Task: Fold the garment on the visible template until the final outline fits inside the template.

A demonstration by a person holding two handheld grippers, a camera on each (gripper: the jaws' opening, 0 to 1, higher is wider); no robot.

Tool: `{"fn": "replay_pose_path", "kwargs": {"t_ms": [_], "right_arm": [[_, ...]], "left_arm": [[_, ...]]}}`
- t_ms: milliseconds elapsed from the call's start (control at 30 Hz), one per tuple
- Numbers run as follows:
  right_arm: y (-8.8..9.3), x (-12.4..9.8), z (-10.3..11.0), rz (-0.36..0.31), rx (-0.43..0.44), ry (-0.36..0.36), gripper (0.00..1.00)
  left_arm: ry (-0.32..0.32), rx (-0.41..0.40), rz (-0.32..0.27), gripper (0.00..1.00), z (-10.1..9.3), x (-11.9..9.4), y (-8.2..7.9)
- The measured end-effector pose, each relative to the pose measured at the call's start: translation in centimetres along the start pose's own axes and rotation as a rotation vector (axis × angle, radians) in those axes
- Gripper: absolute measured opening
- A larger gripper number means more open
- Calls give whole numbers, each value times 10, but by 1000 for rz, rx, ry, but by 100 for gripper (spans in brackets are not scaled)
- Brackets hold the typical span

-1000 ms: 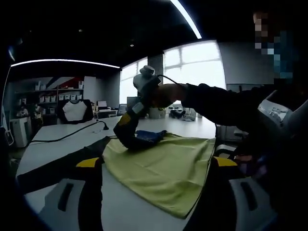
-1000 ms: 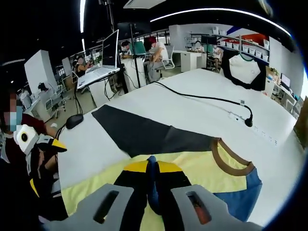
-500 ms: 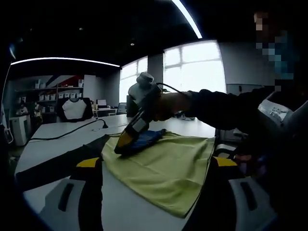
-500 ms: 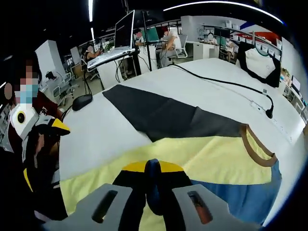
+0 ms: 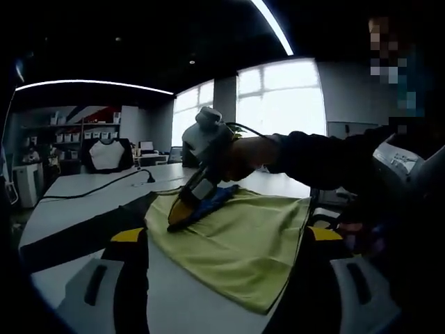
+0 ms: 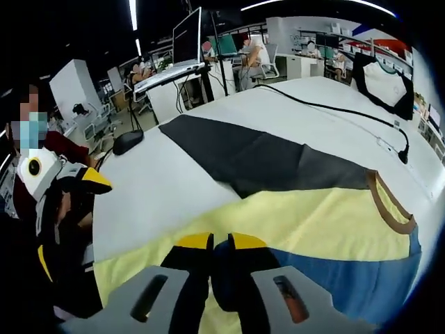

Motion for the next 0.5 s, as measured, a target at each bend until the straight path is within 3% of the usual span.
{"fn": "replay_pose_path", "kwargs": {"t_ms": [133, 333, 500], "right_arm": [[2, 3, 7, 17, -25, -14, 9], [-3, 0, 15, -18, 5, -62, 9], [-16, -16, 18, -40, -74, -46, 13]], "left_arm": [[4, 0, 3, 98, -1, 0, 1], [0, -4, 7, 98, 0, 0, 3], [6, -2, 14, 97, 1, 1, 4]]}}
Point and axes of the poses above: the point that each gripper's makers call its tool centre point, and the gripper's own axes: x roughly forward along the fingers, z roughly to its left, y roughly out of its underside, the point moved 6 cm from there along -x, roughly backward along the fingers, and after that the axes turned 8 degrees about -y, right-handed, at the moved point
